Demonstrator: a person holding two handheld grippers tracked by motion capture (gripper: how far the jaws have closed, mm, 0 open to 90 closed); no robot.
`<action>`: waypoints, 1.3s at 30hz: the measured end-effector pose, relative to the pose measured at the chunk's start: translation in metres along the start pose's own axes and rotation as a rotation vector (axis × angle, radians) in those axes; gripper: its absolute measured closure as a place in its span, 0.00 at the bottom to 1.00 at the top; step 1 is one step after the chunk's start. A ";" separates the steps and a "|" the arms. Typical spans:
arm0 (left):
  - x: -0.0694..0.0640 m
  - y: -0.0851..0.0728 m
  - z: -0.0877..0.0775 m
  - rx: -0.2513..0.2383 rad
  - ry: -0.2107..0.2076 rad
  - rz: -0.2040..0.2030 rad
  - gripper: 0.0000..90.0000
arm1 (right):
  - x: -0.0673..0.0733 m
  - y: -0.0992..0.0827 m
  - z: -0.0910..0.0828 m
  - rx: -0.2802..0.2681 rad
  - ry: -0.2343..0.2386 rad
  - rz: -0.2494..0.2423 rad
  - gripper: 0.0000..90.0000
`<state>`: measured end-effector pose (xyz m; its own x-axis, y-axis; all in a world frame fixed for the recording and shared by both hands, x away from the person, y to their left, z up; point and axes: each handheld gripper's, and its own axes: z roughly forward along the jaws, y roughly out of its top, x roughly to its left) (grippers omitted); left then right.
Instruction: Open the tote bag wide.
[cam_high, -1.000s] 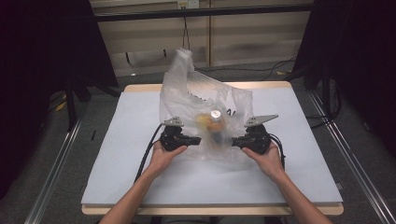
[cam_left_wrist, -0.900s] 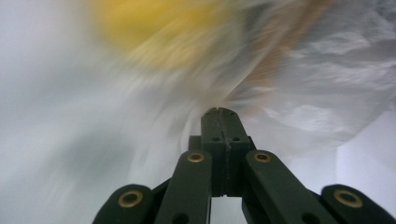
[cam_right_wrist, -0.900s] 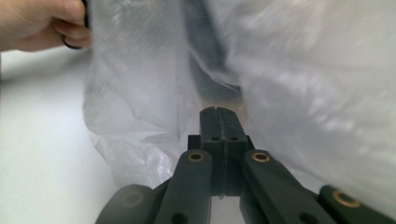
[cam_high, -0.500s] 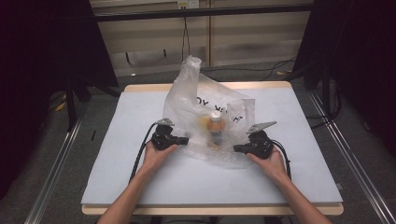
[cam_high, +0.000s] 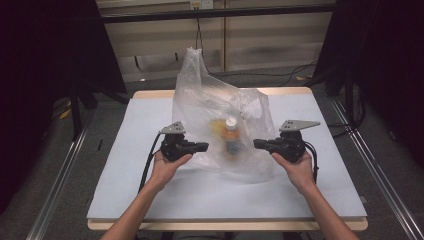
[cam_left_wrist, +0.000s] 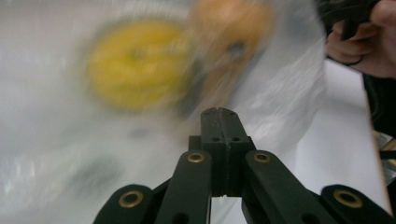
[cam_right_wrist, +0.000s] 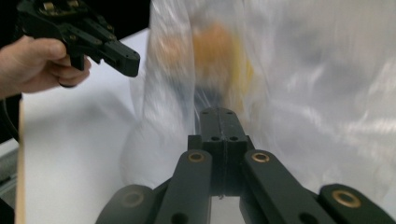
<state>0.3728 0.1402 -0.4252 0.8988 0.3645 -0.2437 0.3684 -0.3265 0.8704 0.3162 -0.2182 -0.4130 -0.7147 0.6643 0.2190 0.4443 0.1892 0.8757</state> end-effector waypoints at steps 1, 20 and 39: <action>-0.001 0.005 -0.001 -0.012 -0.008 0.005 1.00 | 0.001 0.003 -0.001 -0.007 -0.004 -0.001 1.00; 0.000 0.136 0.006 -0.159 -0.006 0.115 1.00 | 0.005 0.110 0.026 -0.098 -0.012 -0.060 1.00; 0.022 0.109 0.040 -0.060 0.042 0.039 1.00 | 0.022 0.051 0.038 -0.010 0.070 -0.044 1.00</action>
<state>0.4425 0.0776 -0.3530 0.9010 0.3889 -0.1921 0.3172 -0.2889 0.9033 0.3433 -0.1666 -0.3802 -0.7698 0.6030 0.2092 0.4064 0.2103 0.8892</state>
